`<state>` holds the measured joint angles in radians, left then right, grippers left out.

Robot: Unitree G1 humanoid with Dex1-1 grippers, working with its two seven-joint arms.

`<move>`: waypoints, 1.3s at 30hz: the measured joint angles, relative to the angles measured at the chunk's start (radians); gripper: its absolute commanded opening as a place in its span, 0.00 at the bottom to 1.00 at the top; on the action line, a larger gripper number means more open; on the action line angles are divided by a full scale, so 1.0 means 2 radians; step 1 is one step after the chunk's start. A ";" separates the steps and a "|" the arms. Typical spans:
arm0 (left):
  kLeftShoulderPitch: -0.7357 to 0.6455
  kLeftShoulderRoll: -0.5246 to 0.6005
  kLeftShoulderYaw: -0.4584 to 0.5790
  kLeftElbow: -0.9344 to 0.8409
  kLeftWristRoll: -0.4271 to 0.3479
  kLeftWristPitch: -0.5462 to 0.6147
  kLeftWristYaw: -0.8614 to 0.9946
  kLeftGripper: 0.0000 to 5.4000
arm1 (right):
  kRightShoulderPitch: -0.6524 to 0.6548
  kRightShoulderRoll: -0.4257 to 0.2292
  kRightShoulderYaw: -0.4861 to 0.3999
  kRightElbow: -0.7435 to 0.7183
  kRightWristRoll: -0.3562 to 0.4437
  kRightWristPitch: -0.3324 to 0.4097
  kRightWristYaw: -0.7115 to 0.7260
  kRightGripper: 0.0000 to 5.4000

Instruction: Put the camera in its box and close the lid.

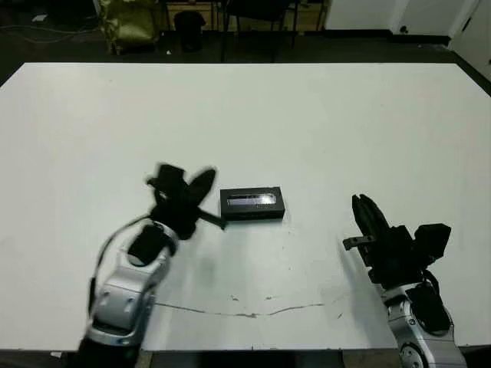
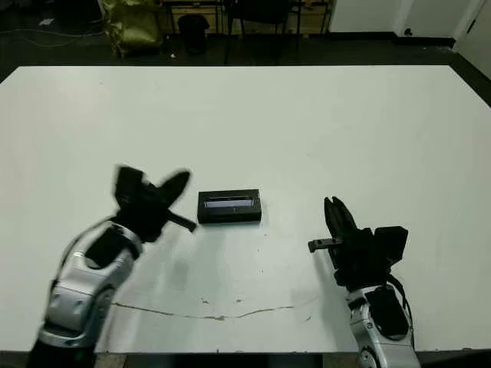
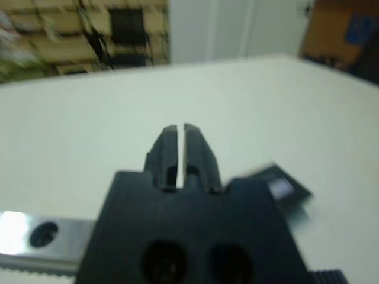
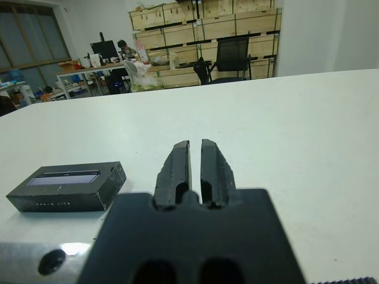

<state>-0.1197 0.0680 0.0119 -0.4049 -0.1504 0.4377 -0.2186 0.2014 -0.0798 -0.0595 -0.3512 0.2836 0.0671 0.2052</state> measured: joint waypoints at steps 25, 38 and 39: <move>0.044 0.012 0.089 0.094 -0.001 -0.204 0.042 0.00 | -0.055 0.006 0.005 -0.015 -0.058 0.024 -0.059 0.00; 0.049 -0.023 0.044 0.170 0.025 -0.253 0.077 0.00 | -0.098 0.042 0.039 0.098 -0.191 -0.071 -0.149 0.00; 0.045 -0.023 0.044 0.172 0.025 -0.254 0.079 0.00 | -0.100 0.043 0.040 0.104 -0.192 -0.071 -0.152 0.00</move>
<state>-0.0297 0.0219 0.0995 -0.0608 -0.1000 -0.0695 -0.0609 0.0024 0.0070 0.0203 -0.1441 -0.1002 -0.0752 -0.0978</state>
